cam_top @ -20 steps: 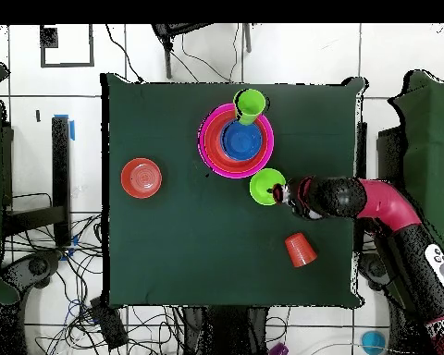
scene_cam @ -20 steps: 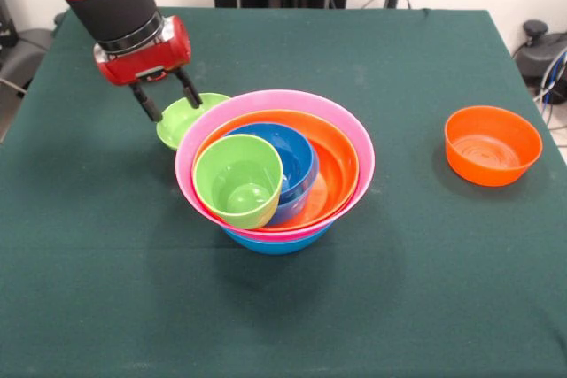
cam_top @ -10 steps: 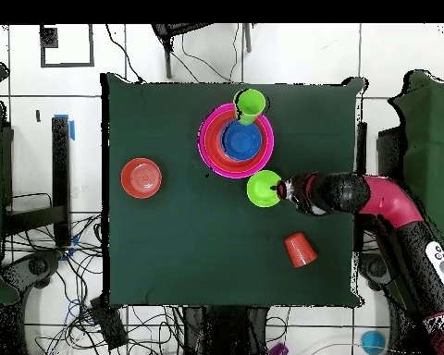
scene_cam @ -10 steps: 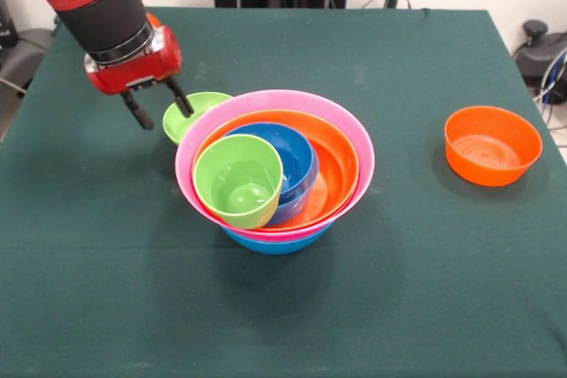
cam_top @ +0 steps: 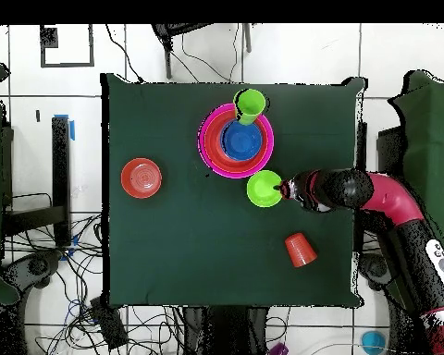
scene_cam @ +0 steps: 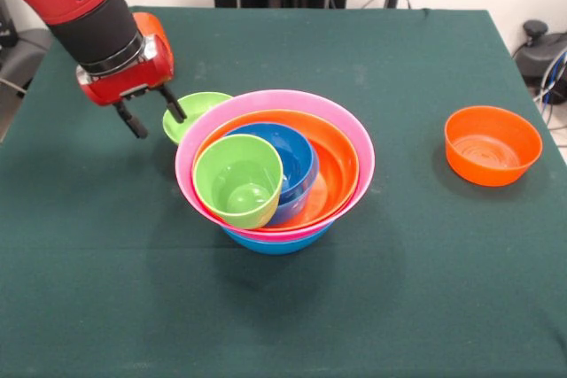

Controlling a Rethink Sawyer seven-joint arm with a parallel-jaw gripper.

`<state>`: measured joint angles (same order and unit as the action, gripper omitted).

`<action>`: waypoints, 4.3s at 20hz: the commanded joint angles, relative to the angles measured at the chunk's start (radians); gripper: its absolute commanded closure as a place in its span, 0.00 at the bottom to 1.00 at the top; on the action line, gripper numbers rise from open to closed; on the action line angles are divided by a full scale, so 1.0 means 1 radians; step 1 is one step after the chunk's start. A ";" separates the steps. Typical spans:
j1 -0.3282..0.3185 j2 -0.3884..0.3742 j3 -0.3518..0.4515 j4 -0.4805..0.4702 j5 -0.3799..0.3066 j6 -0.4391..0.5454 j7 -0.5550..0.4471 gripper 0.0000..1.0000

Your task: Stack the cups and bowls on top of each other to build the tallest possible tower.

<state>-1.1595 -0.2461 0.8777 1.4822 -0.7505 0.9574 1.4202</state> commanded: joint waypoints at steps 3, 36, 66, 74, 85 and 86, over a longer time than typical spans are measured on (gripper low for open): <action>0.072 0.072 -0.021 -0.081 -0.018 0.081 -0.363 0.00; 0.057 0.068 -0.008 0.016 0.029 0.053 -0.344 1.00; 0.069 -0.611 0.062 0.423 0.306 -0.028 0.003 1.00; 0.101 -0.605 0.083 0.459 0.371 -0.144 0.054 1.00; 0.146 -0.607 0.059 0.515 0.360 -0.288 0.053 1.00; 0.148 -0.607 0.058 0.521 0.360 -0.299 0.052 1.00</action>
<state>-1.0593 -0.8614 0.9537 1.9193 -0.3946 0.7137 1.3659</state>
